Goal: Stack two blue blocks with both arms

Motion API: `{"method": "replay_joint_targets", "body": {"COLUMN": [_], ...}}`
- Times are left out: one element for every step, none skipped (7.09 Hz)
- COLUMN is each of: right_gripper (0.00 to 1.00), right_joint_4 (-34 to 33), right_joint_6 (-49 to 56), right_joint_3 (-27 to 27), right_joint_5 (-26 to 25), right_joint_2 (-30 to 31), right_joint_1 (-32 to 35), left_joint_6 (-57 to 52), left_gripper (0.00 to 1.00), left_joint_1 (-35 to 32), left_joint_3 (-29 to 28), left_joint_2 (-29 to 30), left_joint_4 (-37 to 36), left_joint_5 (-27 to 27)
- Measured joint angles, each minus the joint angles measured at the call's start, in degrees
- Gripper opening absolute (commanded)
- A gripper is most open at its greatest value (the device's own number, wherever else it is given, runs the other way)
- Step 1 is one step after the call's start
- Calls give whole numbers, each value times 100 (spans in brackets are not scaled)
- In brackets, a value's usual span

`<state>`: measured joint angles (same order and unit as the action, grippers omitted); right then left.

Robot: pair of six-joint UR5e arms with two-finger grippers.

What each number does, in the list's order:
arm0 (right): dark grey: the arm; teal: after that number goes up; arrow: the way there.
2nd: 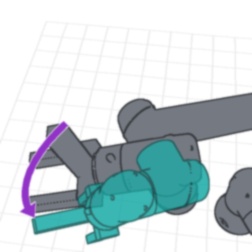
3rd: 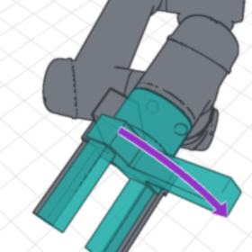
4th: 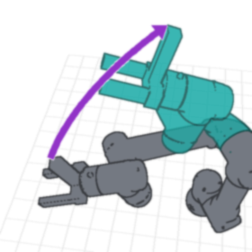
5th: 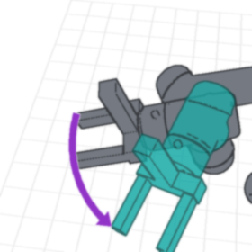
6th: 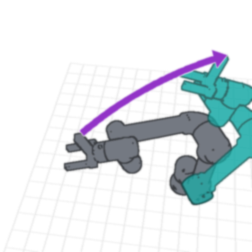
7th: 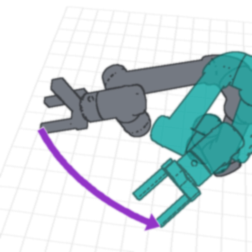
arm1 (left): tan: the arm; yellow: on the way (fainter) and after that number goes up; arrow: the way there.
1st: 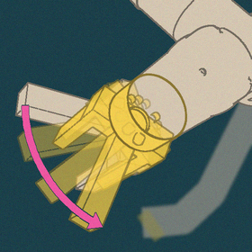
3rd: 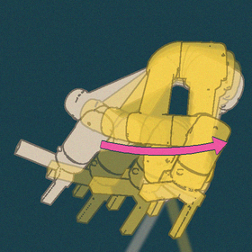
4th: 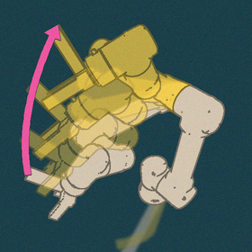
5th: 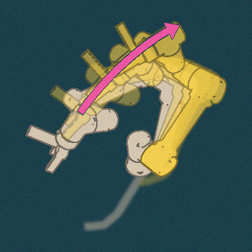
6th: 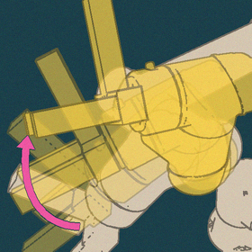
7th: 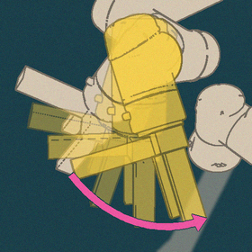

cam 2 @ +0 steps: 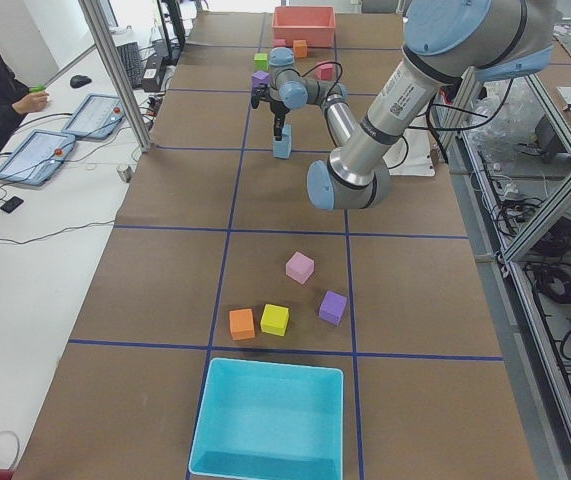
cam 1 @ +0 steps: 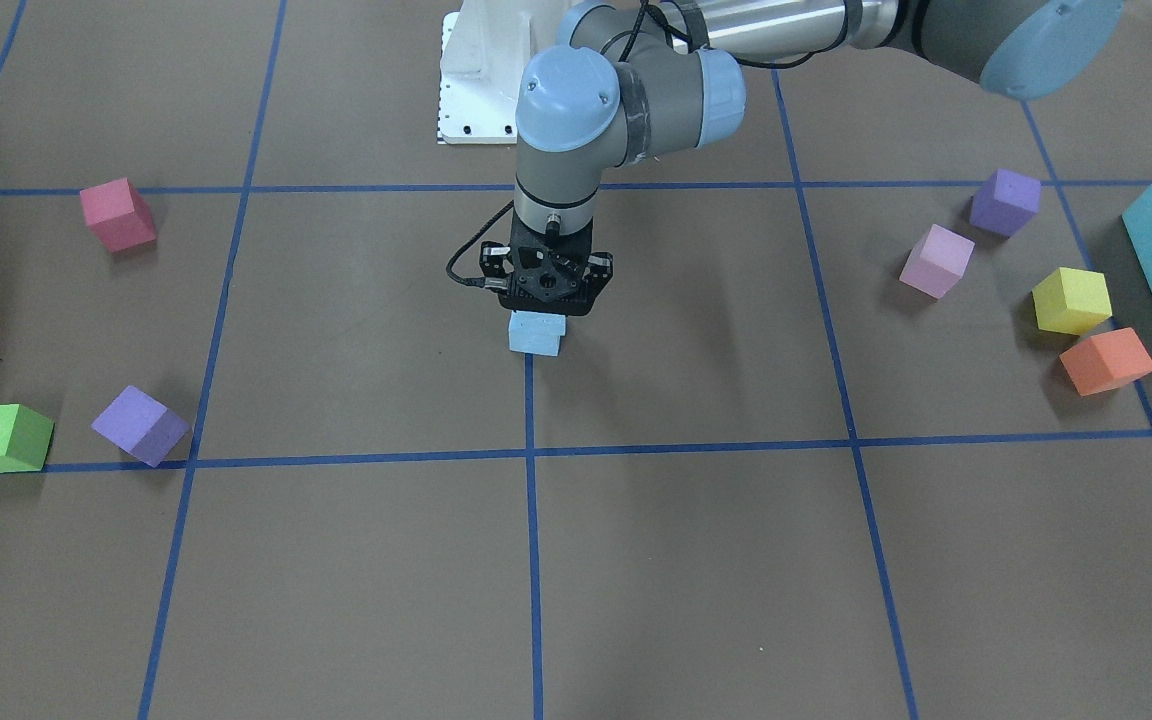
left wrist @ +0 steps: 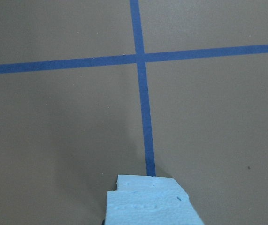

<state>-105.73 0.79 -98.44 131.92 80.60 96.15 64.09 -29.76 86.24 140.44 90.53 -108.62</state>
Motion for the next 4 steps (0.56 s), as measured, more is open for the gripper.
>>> {"method": "replay_joint_targets", "body": {"right_gripper": [100,100,100,100], "right_joint_4": [0,0,0,0], "right_joint_6": [0,0,0,0], "right_joint_3": [0,0,0,0], "right_joint_5": [0,0,0,0], "right_joint_2": [0,0,0,0], "right_joint_1": [0,0,0,0], "left_joint_6": [4,6,5,2], "left_gripper": [61,71,88,97], "left_joint_1": [15,19,22,22], "left_joint_3": [-2,-2,-2,-1], "left_joint_2": [1,4,11,22], "left_joint_4": [0,0,0,0], "left_joint_5": [11,15,16,16]}}
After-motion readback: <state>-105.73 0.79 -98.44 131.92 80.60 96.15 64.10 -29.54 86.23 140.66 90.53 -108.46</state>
